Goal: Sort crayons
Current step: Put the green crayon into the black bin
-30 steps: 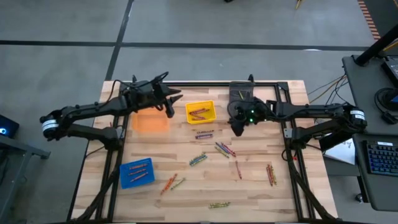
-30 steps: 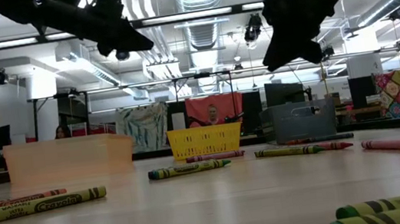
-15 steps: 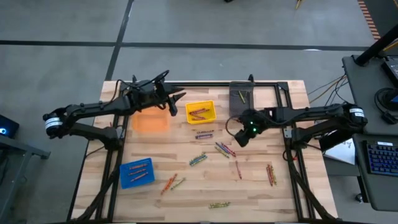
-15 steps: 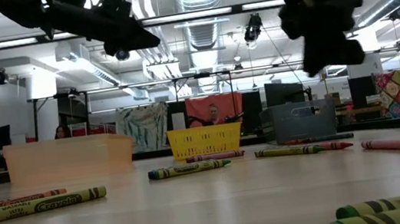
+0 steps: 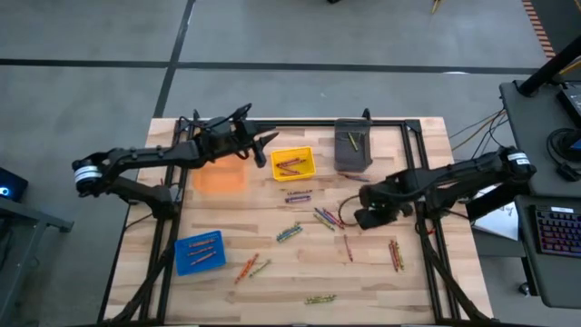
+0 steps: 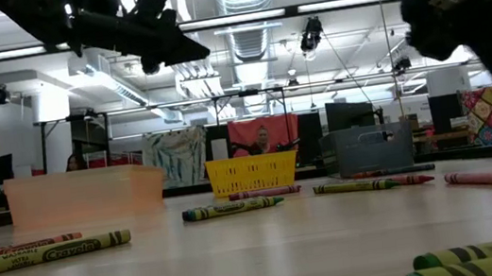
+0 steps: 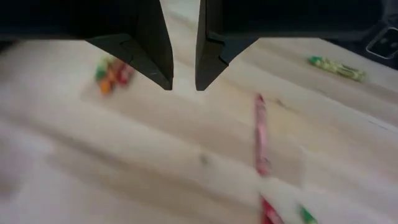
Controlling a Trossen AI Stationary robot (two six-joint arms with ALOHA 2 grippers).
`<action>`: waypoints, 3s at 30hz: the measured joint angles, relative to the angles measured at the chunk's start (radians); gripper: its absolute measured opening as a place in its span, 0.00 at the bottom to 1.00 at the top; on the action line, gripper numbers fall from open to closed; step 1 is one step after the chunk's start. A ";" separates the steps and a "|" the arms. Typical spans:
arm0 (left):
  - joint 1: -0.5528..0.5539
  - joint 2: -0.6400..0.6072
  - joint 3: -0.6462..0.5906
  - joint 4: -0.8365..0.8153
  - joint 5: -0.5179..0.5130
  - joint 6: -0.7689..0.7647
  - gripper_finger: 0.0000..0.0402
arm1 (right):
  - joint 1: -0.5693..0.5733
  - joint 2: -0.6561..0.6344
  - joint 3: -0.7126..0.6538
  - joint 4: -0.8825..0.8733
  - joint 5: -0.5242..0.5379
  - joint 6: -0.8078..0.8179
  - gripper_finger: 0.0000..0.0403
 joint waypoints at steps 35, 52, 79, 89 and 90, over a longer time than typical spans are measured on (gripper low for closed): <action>0.000 0.014 0.000 0.046 0.000 0.010 0.21 | 0.388 -0.001 -0.210 0.118 -0.194 0.539 0.14; 0.000 0.014 0.000 0.052 -0.001 0.010 0.21 | 0.387 -0.001 -0.278 0.158 -0.080 0.532 0.14; 0.000 0.017 0.000 0.053 -0.001 0.010 0.21 | 0.387 0.000 -0.333 0.182 0.009 0.531 0.20; 0.000 0.017 0.000 0.053 -0.001 0.010 0.21 | 0.387 0.000 -0.340 0.191 0.046 0.537 0.03; 0.000 0.017 0.000 0.053 -0.001 0.010 0.21 | 0.387 0.000 -0.340 0.191 0.049 0.542 0.03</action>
